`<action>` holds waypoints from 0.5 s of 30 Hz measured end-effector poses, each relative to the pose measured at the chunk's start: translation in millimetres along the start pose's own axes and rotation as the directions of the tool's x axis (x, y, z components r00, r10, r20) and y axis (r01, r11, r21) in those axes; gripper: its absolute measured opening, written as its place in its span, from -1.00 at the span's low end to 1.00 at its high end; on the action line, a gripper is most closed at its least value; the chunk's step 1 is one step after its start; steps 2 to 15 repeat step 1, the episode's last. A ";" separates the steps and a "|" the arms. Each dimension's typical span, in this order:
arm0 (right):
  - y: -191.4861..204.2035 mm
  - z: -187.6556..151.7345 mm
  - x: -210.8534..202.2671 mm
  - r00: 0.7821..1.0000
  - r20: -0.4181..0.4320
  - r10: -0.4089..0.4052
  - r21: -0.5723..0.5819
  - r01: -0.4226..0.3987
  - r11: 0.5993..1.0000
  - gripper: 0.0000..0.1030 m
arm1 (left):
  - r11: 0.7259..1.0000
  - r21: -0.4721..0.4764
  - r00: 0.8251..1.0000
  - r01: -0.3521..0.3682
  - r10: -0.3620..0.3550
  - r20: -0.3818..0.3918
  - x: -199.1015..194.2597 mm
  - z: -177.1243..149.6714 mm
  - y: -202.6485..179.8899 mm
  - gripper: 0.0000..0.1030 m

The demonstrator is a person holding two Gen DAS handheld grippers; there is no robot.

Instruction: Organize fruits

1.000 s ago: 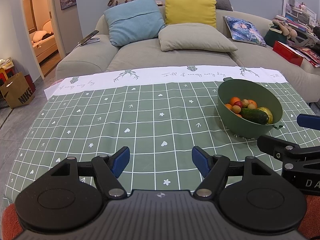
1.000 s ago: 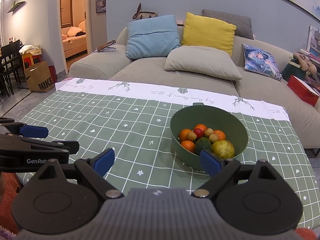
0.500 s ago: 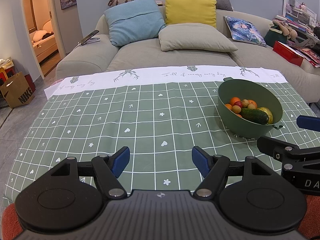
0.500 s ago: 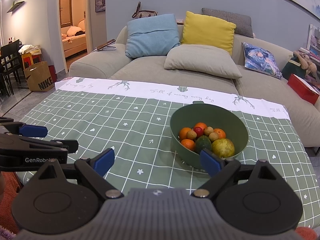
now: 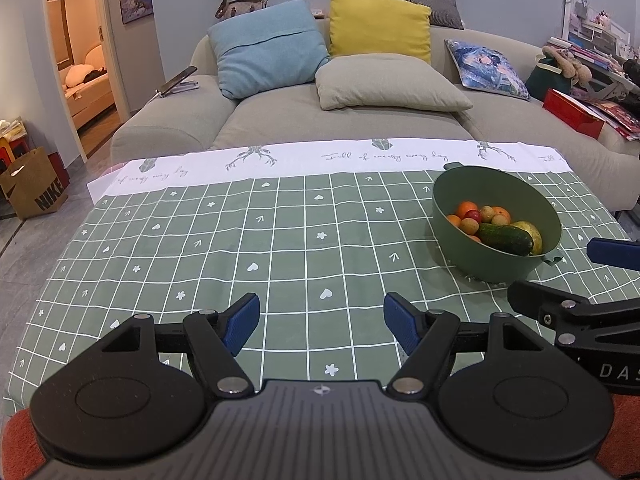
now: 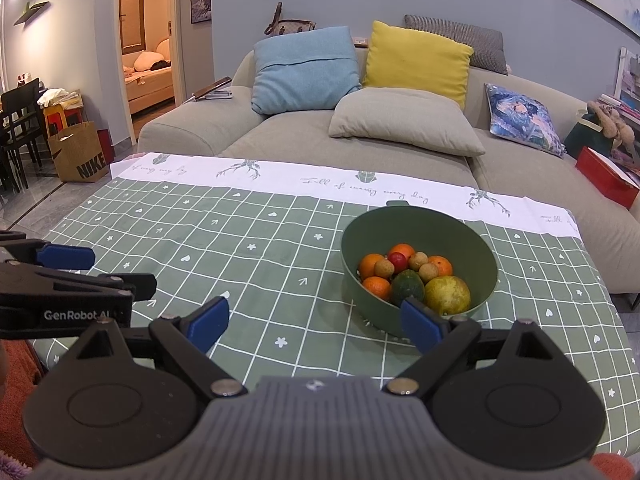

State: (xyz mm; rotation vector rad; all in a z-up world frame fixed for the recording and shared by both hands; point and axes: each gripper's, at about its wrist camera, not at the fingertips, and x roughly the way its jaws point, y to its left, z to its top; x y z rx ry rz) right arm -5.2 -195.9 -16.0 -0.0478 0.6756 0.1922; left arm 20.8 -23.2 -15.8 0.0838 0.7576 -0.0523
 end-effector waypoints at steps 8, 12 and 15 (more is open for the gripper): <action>0.0 0.1 0.0 1.000 -0.001 0.000 0.001 0.000 1.000 0.72 | 1.000 0.001 1.000 -0.001 0.001 0.002 -0.1 0.3 -0.6 0.61; 0.0 0.1 0.0 1.000 -0.001 0.000 0.001 0.000 1.000 0.72 | 1.000 0.001 1.000 -0.001 0.001 0.002 -0.1 0.3 -0.6 0.61; 0.0 0.1 0.0 1.000 -0.001 0.000 0.001 0.000 1.000 0.72 | 1.000 0.001 1.000 -0.001 0.001 0.002 -0.1 0.3 -0.6 0.61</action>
